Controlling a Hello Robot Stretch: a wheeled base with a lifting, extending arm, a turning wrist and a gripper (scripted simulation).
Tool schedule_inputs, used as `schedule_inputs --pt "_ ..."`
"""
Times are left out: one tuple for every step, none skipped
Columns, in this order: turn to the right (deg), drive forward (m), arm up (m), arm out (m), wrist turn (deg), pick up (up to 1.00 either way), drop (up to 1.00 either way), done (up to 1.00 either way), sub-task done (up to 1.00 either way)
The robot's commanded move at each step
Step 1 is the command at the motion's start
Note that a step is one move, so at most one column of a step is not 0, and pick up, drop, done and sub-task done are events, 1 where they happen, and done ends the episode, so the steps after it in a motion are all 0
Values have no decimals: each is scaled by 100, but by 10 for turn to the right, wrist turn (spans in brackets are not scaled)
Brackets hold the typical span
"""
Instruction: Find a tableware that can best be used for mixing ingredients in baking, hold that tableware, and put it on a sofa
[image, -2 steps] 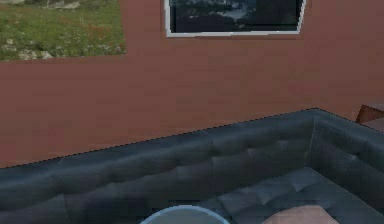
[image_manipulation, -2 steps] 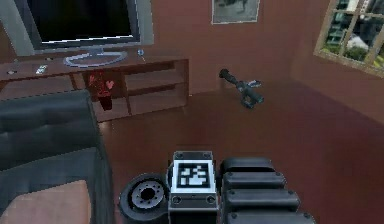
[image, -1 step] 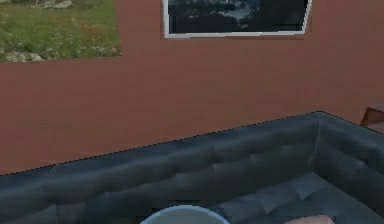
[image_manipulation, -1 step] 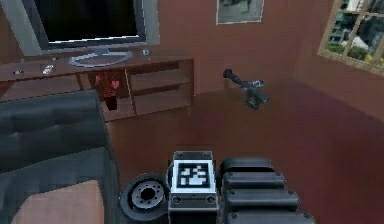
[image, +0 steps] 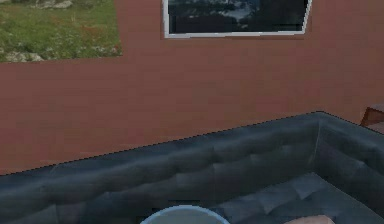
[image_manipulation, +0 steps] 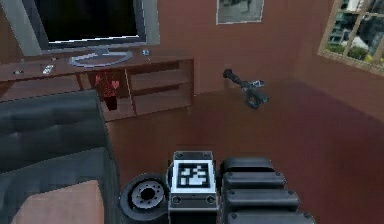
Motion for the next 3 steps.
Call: schedule_inputs --pt "0 0 0 0 390 0 0 0 0" --pt "0 0 -28 0 0 0 0 0 0" --pt "0 0 -32 0 0 0 0 0 0"
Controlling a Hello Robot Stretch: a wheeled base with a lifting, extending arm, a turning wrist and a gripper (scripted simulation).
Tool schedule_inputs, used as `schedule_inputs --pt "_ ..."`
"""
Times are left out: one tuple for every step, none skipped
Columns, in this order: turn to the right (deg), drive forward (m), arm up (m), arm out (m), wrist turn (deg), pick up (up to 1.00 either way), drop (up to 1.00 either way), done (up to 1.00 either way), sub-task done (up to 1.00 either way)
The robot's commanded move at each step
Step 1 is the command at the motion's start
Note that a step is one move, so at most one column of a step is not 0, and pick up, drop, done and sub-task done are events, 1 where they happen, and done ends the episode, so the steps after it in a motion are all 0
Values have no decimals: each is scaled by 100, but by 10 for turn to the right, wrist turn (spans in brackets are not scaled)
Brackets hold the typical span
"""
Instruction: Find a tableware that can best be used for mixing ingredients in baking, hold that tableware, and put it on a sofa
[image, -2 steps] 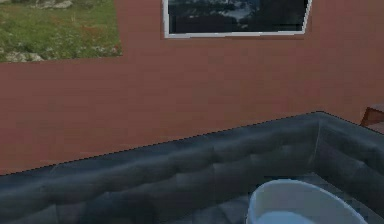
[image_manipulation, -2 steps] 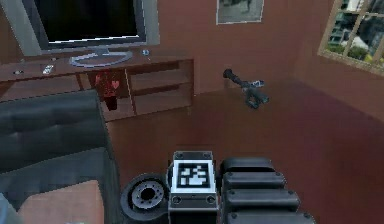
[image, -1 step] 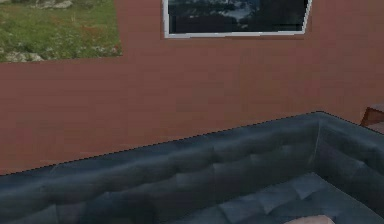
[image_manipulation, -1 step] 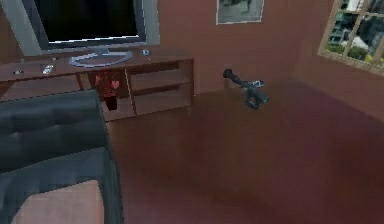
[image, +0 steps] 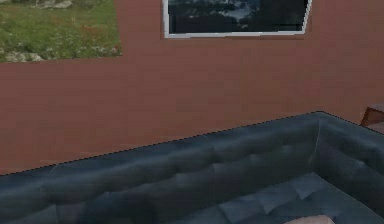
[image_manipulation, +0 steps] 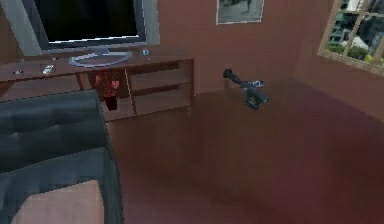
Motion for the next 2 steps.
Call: schedule_inputs --pt "0 0 0 0 0 0 100 0 0" --pt "0 0 10 0 0 0 0 0 0"
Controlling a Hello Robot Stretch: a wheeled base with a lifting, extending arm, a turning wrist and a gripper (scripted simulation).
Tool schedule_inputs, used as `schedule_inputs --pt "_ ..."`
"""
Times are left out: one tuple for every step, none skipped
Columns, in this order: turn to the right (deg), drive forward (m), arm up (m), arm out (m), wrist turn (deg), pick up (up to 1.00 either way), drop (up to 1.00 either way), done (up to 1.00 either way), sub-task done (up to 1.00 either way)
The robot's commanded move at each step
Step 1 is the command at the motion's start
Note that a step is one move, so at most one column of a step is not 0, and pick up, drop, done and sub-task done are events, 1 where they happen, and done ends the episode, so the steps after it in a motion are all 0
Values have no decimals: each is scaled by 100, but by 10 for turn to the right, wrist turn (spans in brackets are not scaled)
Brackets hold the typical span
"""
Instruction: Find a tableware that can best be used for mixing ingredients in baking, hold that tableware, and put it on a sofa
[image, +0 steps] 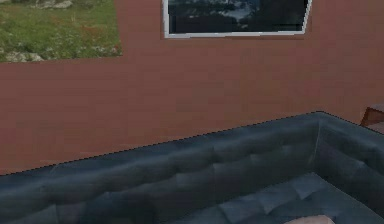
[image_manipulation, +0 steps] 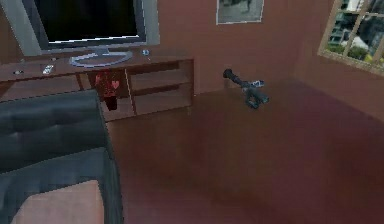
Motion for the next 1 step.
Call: schedule_inputs --pt "0 0 0 0 0 0 0 100 0"
